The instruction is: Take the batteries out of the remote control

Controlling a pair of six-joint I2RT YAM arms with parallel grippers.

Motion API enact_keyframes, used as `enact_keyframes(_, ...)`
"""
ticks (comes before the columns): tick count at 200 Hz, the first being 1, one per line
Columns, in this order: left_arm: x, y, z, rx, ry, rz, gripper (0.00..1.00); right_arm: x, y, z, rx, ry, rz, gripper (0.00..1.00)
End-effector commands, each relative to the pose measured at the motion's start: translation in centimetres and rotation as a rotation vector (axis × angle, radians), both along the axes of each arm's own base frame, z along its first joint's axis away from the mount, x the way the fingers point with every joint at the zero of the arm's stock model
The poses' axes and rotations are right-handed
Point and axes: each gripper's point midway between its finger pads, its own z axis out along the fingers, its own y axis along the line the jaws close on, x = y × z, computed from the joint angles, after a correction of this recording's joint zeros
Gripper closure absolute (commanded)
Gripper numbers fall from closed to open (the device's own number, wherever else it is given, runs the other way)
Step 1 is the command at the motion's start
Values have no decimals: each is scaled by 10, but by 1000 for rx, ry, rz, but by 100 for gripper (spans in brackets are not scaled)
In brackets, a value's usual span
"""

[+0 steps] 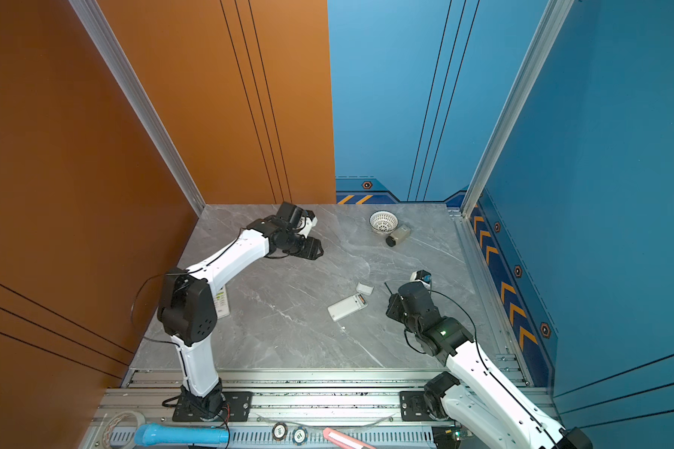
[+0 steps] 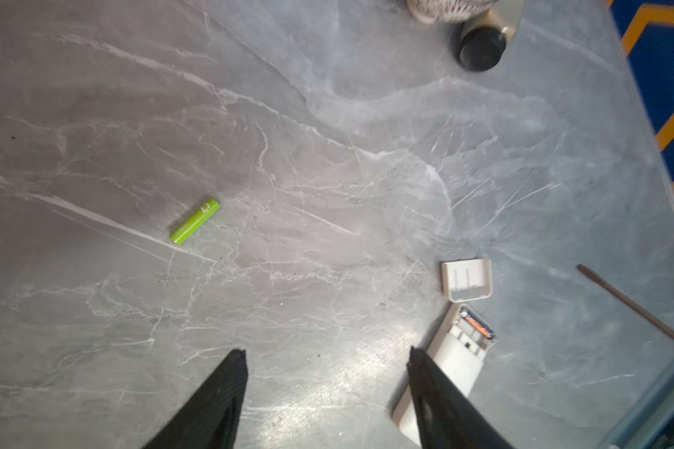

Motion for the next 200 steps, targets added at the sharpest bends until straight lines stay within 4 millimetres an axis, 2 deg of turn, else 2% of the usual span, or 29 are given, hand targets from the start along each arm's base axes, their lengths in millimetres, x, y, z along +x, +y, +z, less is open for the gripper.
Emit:
enact_keyframes(1,-21,-4,-23,68,87,-6,52,-4,-3,11,0,9,-52,100)
enact_keyframes(12,-31,-13,-27,66,101,-40,59,-7,-2,9,-9,15,-52,100)
enact_keyframes(23,-41,-20,-31,88,102,-75,60,-9,-3,7,-17,15,-53,100)
enact_keyframes(42,-50,-19,-42,116,118,-68,60,-10,-1,4,-2,10,-49,100)
enact_keyframes(61,-58,-31,-48,122,123,-124,63,-13,-4,3,-5,8,-54,100)
enact_keyframes(88,-75,-44,-65,187,141,-212,69,-16,-8,10,7,-17,-63,100)
enact_keyframes(99,-88,-50,-69,181,175,-256,74,-18,-11,11,4,-17,-67,100)
enact_keyframes(112,-105,-58,-66,170,183,-299,74,-21,-14,11,-8,-11,-71,100)
enact_keyframes(131,-140,-73,-64,152,214,-386,74,-24,-17,10,-4,-11,-78,100)
enact_keyframes(166,-195,-86,-74,156,314,-442,77,-23,-21,15,-4,-37,-98,100)
enact_keyframes(182,-213,-90,-80,159,354,-437,78,-21,-20,18,-5,-45,-91,100)
enact_keyframes(200,-224,-91,-89,193,371,-425,79,-18,-17,18,-8,-39,-84,100)
